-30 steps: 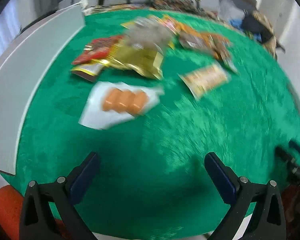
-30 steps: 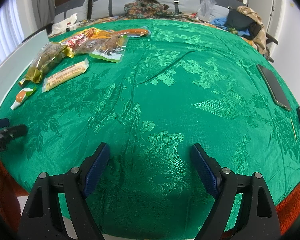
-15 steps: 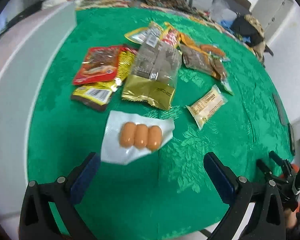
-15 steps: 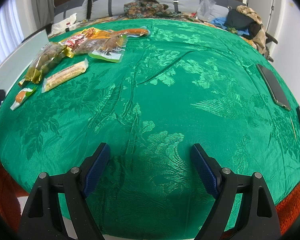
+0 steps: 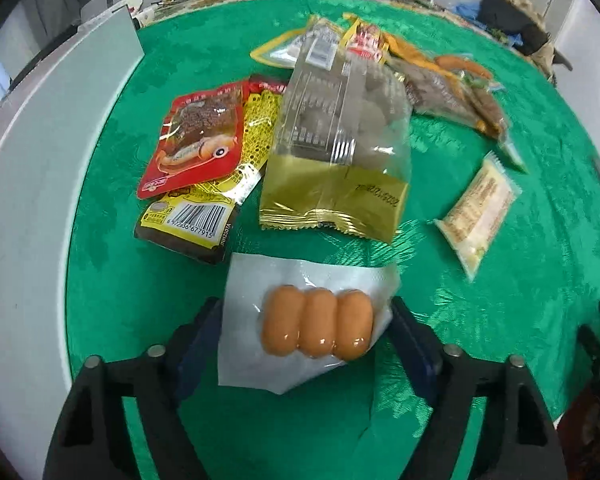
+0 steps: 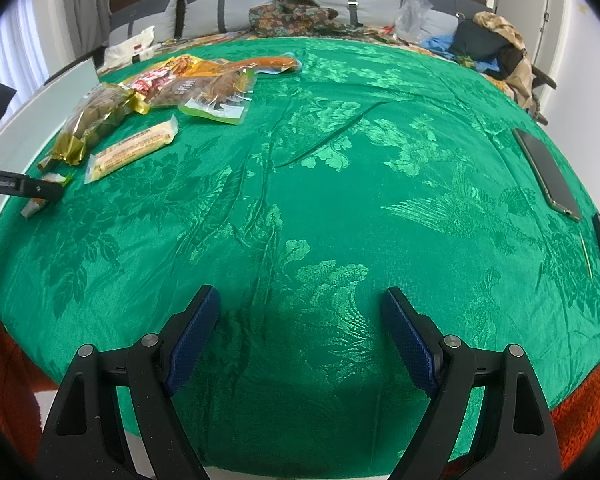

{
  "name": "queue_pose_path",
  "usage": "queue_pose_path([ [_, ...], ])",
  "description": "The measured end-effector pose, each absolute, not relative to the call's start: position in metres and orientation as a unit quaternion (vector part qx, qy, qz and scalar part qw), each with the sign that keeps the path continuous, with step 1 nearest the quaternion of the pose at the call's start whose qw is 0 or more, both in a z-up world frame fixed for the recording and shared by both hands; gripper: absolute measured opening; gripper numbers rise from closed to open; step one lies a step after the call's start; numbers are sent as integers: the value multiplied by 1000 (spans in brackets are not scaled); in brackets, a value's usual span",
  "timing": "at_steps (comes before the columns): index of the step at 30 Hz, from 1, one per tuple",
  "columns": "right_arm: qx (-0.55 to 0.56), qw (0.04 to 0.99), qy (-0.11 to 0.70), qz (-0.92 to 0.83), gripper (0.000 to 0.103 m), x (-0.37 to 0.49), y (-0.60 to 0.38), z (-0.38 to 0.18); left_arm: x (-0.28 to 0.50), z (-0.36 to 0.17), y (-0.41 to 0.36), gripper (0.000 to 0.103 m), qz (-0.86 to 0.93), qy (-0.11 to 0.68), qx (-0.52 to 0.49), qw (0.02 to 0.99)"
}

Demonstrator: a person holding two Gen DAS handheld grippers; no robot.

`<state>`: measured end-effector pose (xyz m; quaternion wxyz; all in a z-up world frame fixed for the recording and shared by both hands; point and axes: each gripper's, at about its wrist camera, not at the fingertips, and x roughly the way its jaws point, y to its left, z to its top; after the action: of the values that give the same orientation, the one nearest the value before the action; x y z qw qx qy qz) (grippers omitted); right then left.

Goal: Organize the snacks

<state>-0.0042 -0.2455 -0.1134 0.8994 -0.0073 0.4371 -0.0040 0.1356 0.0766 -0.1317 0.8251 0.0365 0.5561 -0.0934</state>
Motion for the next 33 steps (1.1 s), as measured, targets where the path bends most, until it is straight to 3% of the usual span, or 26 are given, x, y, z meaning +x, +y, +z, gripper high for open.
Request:
queue_pose_path([
  [3, -7, 900, 436, -6, 86, -5, -245, -114, 121, -123, 80, 70, -88, 538, 36, 837],
  [8, -7, 901, 434, -7, 86, -4, -243, -114, 100, -124, 74, 71, -62, 526, 37, 848],
  [14, -7, 902, 432, -8, 86, -5, -243, -114, 96, -136, 64, 81, -47, 524, 71, 847],
  [24, -3, 901, 433, -15, 86, -5, -242, -114, 103, -141, 73, 88, -59, 528, 35, 846],
  [29, -1, 899, 438, -20, 86, -4, -241, -113, 102, -145, 78, 102, -53, 530, 30, 846],
  [33, 2, 895, 446, -25, 86, -3, -241, -113, 101, -146, 82, 103, -58, 530, 32, 845],
])
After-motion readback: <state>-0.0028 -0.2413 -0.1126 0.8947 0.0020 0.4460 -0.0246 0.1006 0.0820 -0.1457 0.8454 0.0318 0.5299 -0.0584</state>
